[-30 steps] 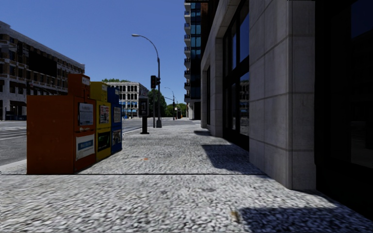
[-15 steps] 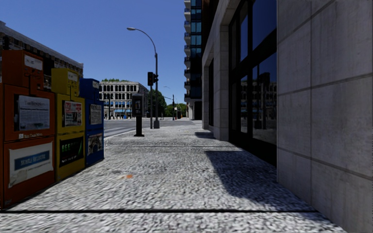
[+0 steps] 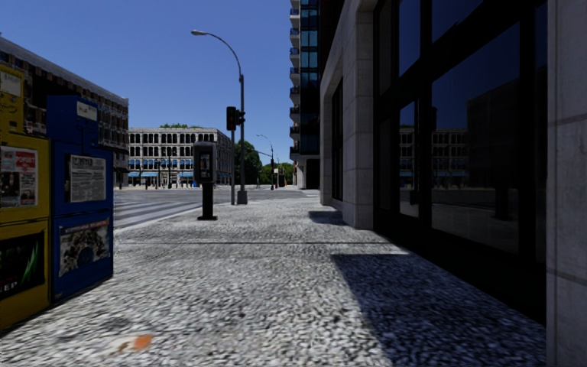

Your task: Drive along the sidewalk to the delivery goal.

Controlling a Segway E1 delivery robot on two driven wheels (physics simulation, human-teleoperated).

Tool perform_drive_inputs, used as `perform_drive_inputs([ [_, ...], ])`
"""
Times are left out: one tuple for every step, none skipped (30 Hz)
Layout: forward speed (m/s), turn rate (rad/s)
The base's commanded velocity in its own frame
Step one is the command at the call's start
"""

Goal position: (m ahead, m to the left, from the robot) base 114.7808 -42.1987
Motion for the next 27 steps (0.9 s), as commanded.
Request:
perform_drive_inputs([
  [2.0, 0.0],
  [2.0, 0.0],
  [2.0, 0.0],
  [2.0, 0.0],
  [2.0, 0.0],
  [2.0, 0.0],
  [2.0, 0.0],
  [2.0, 0.0],
  [2.0, 0.0],
  [2.0, 0.0],
  [2.0, 0.0],
  [2.0, 0.0],
  [2.0, 0.0],
  [2.0, 0.0],
  [2.0, 0.0],
  [2.0, 0.0],
  [2.0, 0.0],
  [2.0, 0.0],
  [2.0, 0.0],
  [2.0, 0.0],
  [2.0, 0.0],
  [2.0, 0.0],
  [2.0, 0.0],
  [2.0, 0.0],
  [2.0, 0.0],
  [2.0, 0.0],
  [2.0, 0.0],
])
